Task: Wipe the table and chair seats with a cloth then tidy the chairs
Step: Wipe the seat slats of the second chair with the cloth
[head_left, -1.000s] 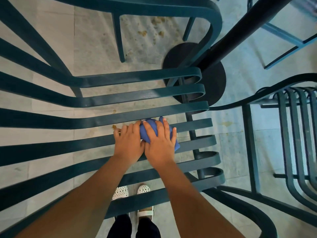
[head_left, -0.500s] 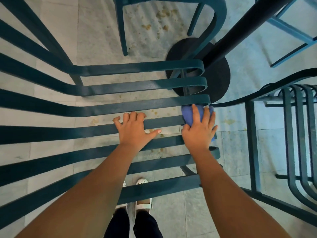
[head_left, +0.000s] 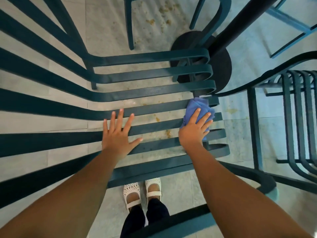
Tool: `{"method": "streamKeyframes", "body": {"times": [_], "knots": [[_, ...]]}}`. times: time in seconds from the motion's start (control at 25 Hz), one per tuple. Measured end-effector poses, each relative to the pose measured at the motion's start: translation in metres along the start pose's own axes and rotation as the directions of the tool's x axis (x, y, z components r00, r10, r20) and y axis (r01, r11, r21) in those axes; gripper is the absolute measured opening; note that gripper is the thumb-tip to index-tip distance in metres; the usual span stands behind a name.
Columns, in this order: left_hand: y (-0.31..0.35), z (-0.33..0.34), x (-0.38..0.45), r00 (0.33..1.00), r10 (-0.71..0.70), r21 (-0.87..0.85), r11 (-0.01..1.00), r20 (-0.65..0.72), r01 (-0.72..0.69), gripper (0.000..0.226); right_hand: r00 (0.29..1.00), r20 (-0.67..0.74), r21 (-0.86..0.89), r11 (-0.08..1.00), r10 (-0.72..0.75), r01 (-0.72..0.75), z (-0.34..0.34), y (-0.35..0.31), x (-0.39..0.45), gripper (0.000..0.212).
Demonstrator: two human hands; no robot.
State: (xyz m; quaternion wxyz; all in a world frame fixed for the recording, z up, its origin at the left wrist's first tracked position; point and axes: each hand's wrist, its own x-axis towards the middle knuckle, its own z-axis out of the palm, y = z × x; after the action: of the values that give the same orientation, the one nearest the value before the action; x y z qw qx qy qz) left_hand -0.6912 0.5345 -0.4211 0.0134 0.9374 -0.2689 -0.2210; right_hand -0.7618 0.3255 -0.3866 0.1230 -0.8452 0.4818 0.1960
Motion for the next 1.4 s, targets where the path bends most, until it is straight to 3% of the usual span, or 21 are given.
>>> {"method": "streamKeyframes", "body": {"times": [0.12,0.2,0.32,0.48,0.6,0.72,0.84,1.0,1.12,1.4], "knots": [[-0.009,-0.006,-0.019,0.982,-0.188,0.102,0.977,0.014,0.186,0.093,0.986,0.129,-0.115,0.986,-0.107,0.122,0.011,-0.027,-0.038,0.079],[-0.005,-0.013,-0.024,0.971,-0.240,0.113,0.965,0.000,0.238,0.091,0.942,0.272,-0.163,0.956,-0.195,0.245,0.019,-0.056,-0.065,0.078],[-0.009,-0.020,-0.029,0.977,-0.213,0.092,0.973,-0.019,0.214,0.081,0.771,0.522,-0.028,0.897,-0.364,0.442,0.026,-0.100,-0.100,0.083],[-0.014,-0.019,-0.034,0.993,-0.107,0.297,0.951,0.059,0.085,0.096,0.634,0.515,-0.183,0.649,-0.576,0.738,0.046,-0.115,-0.102,0.118],[-0.011,-0.016,-0.035,0.989,-0.124,0.357,0.930,0.078,0.089,0.094,0.602,0.467,-0.238,0.563,-0.648,0.791,0.058,-0.110,-0.093,0.120],[-0.005,-0.016,-0.026,0.976,-0.209,0.245,0.951,0.054,0.190,0.095,0.671,0.390,-0.220,0.644,-0.630,0.733,0.054,-0.102,-0.085,0.117],[0.012,-0.008,-0.011,0.962,-0.256,0.045,0.966,0.094,0.253,0.080,0.736,0.316,-0.172,0.727,-0.598,0.665,0.045,-0.086,-0.069,0.103],[0.038,0.006,0.002,0.991,-0.123,-0.079,0.989,0.057,0.127,0.071,0.780,0.224,-0.133,0.774,-0.585,0.619,0.038,-0.058,-0.047,0.074],[0.050,0.006,0.011,1.000,-0.004,-0.097,0.995,0.003,0.005,0.068,0.804,0.198,-0.172,0.788,-0.560,0.591,0.026,-0.031,-0.026,0.074],[0.051,0.010,0.011,0.993,-0.078,-0.109,0.992,-0.094,0.067,0.070,0.931,0.088,-0.166,0.916,-0.355,0.365,-0.007,0.026,0.017,0.068]]}}
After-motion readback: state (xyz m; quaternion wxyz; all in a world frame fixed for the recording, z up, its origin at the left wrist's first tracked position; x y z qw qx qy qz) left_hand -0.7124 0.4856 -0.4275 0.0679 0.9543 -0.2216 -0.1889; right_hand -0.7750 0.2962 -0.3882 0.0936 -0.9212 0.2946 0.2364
